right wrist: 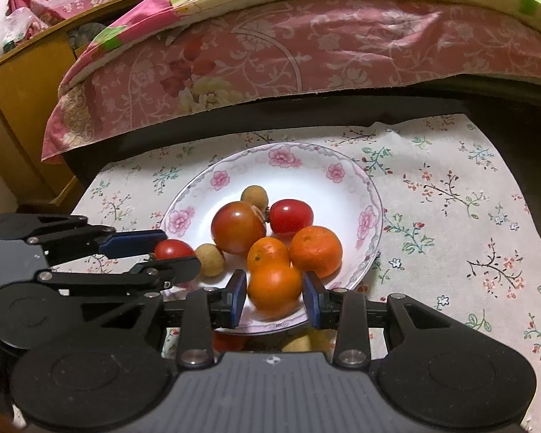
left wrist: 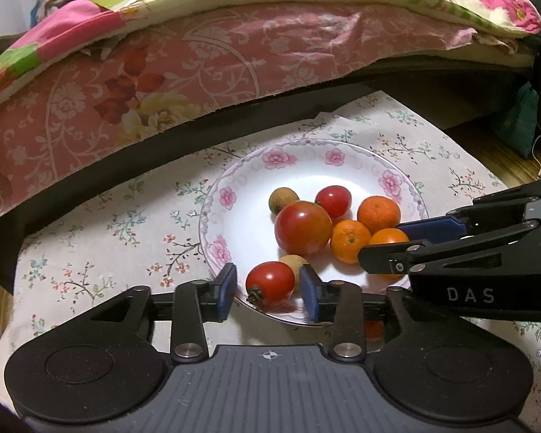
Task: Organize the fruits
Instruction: 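Open left tool to drop the tomato while right tool releases the tangerine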
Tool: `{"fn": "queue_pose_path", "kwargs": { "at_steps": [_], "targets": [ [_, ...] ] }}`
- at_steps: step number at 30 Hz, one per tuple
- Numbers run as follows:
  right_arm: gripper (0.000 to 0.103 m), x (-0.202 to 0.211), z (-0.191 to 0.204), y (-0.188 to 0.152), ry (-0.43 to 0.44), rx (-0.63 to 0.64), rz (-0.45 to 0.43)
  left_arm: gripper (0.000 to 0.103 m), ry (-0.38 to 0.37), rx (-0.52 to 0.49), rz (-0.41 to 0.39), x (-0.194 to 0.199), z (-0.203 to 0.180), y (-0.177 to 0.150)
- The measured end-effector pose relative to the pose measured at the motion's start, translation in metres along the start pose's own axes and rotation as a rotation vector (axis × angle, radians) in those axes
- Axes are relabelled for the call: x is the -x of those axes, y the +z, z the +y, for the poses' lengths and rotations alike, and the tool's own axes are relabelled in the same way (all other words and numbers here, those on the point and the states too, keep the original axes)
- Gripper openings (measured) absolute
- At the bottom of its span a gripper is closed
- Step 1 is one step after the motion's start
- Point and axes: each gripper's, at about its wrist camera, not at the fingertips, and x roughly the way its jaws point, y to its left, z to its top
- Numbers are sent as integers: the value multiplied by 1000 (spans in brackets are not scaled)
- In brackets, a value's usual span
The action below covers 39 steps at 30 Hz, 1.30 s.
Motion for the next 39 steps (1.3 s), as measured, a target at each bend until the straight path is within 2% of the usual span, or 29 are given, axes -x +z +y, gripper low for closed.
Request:
{"fn": "queue_pose_path", "kwargs": {
  "at_steps": [3,19,24,29,39],
  "targets": [
    [34,1,-2,1,2,-14,-6,55,2,8,-4,1,2,1],
    [38,21,-5,1,-3,-26,-40,63,-4,-5,-30,25,-8,0],
    [41,35,-5,-7,-24,-10,-42,77,-10,2,-26,39,-13,-6],
    [42,46,-6,-13,-38,-15,-32,85,-3,-13,-18,51,-22,-13],
    [48,74,-3,-34,-69,-17,-14,87,-6,-4,23,70,-30,-34]
  ]
}}
